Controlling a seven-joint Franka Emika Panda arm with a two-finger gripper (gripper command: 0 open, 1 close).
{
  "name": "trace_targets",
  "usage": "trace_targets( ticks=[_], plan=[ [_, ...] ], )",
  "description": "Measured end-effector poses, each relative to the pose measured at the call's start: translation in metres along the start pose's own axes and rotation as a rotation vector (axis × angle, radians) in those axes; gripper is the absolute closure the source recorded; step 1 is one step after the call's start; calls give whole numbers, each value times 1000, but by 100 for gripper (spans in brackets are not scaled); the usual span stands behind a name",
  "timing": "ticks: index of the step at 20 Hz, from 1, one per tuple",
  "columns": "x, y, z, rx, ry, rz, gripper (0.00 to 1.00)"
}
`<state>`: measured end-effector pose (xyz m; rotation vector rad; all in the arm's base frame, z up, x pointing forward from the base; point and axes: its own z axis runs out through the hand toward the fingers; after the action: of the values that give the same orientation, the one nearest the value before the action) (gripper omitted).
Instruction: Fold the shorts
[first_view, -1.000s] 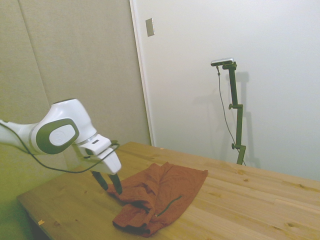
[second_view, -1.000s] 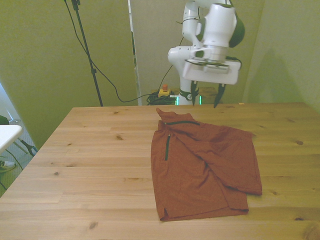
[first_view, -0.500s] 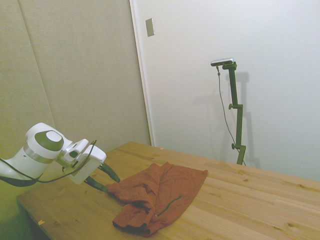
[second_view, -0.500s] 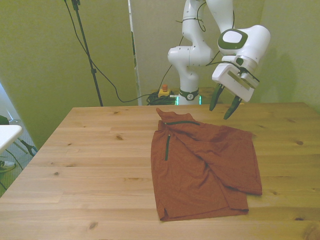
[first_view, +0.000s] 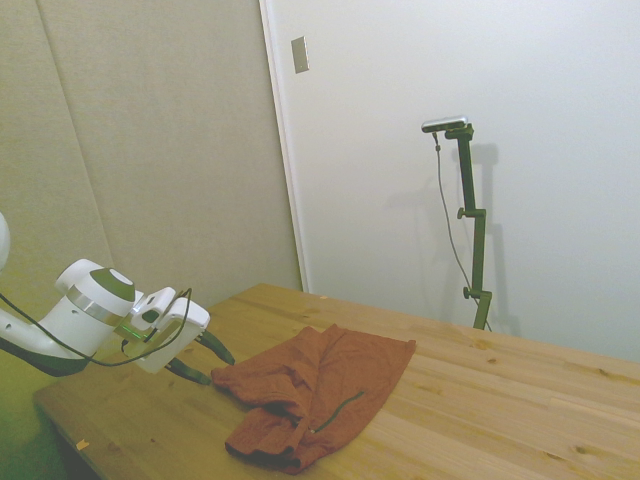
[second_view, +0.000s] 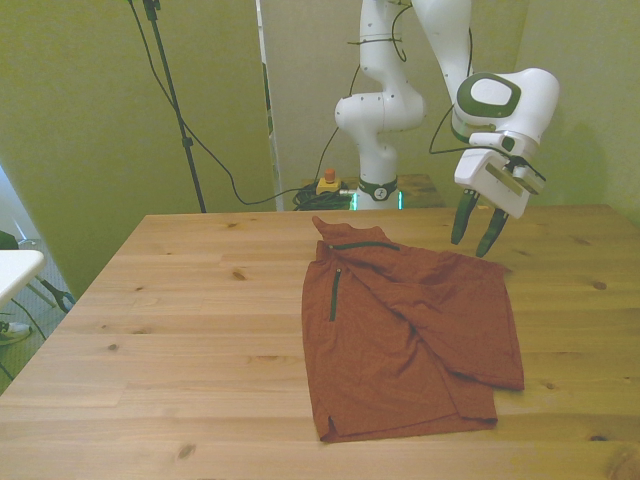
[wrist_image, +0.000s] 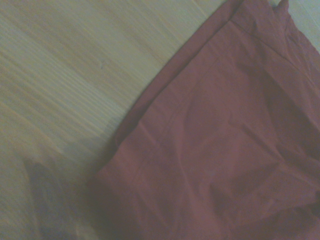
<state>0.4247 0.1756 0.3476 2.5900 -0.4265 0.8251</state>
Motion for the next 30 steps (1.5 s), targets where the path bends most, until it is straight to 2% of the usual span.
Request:
trace_targets(
  ticks=[5, 13, 14, 30],
  plan=[
    [8, 3, 24, -22, -41, 21, 0],
    [24, -3, 38, -24, -42, 27, 0],
    [26, -4, 39, -24, -38, 24, 100],
    [40, -17, 59, -16, -46, 25, 100]
  ],
)
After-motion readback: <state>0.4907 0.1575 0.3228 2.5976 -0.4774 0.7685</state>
